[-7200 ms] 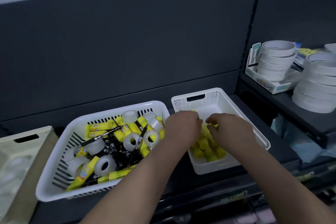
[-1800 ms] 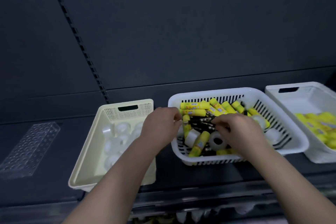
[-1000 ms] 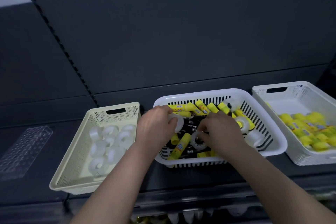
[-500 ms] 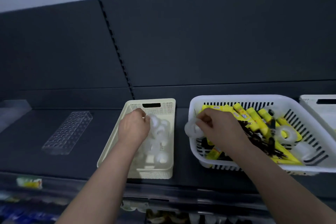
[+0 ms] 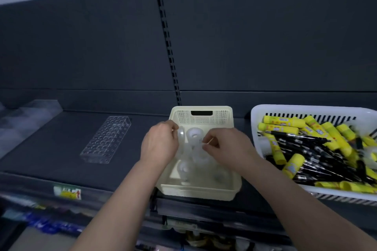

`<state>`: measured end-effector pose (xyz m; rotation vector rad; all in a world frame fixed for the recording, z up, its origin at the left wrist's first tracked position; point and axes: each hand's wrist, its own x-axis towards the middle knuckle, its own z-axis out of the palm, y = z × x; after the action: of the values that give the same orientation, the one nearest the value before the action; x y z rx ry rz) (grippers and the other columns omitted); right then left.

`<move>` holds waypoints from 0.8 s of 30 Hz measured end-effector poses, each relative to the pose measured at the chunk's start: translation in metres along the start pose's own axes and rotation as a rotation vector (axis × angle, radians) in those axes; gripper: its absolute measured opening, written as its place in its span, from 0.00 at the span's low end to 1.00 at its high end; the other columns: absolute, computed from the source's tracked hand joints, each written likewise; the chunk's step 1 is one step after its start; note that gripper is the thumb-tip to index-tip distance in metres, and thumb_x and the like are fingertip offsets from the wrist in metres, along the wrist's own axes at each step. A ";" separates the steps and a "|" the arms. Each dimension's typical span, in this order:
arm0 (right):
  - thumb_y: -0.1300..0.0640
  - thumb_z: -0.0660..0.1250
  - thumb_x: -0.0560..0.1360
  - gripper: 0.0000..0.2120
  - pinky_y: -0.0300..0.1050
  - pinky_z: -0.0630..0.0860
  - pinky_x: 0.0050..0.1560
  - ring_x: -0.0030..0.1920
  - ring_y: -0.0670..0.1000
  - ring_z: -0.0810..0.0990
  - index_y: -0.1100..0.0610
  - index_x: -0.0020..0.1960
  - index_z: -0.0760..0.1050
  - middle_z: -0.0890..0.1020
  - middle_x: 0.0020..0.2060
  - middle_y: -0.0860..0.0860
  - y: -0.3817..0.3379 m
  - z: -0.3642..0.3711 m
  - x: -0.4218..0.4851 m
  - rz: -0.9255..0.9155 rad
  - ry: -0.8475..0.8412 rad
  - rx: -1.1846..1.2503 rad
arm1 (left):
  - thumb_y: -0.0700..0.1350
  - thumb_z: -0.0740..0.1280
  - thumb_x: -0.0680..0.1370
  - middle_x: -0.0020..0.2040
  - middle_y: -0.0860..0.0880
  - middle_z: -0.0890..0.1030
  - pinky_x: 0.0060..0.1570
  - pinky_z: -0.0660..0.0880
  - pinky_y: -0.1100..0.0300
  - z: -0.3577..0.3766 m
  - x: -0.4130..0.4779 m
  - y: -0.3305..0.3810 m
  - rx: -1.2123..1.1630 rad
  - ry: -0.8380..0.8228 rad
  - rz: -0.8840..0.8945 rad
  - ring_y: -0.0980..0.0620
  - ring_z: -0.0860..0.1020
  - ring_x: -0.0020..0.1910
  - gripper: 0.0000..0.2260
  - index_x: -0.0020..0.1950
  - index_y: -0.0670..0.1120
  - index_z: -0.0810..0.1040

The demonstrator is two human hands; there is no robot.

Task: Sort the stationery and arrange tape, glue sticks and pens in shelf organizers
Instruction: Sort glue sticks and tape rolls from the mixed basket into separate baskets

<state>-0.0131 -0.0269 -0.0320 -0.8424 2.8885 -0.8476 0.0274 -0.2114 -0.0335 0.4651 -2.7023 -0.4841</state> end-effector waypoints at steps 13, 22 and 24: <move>0.49 0.63 0.75 0.09 0.46 0.74 0.48 0.49 0.48 0.78 0.44 0.53 0.80 0.83 0.46 0.42 0.019 -0.014 -0.015 -0.066 0.111 -0.189 | 0.46 0.61 0.79 0.51 0.53 0.82 0.42 0.75 0.56 0.000 -0.010 0.031 -0.018 -0.048 0.095 0.50 0.78 0.49 0.10 0.57 0.52 0.79; 0.52 0.62 0.75 0.09 0.42 0.68 0.39 0.45 0.48 0.80 0.43 0.50 0.81 0.83 0.42 0.42 0.100 -0.074 -0.069 0.193 0.240 -0.314 | 0.47 0.61 0.78 0.47 0.53 0.82 0.41 0.72 0.58 0.036 -0.010 0.128 -0.073 -0.121 0.276 0.49 0.78 0.50 0.09 0.54 0.54 0.79; 0.52 0.62 0.76 0.10 0.42 0.69 0.39 0.45 0.49 0.80 0.44 0.51 0.81 0.84 0.42 0.42 0.115 -0.084 -0.079 0.232 0.266 -0.315 | 0.47 0.62 0.77 0.48 0.53 0.82 0.43 0.74 0.56 0.041 -0.010 0.144 -0.074 -0.143 0.320 0.48 0.78 0.50 0.09 0.55 0.53 0.79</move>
<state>-0.0158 0.1353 -0.0291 -0.4141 3.3256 -0.5273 -0.0164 -0.0685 -0.0173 -0.0259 -2.8083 -0.5401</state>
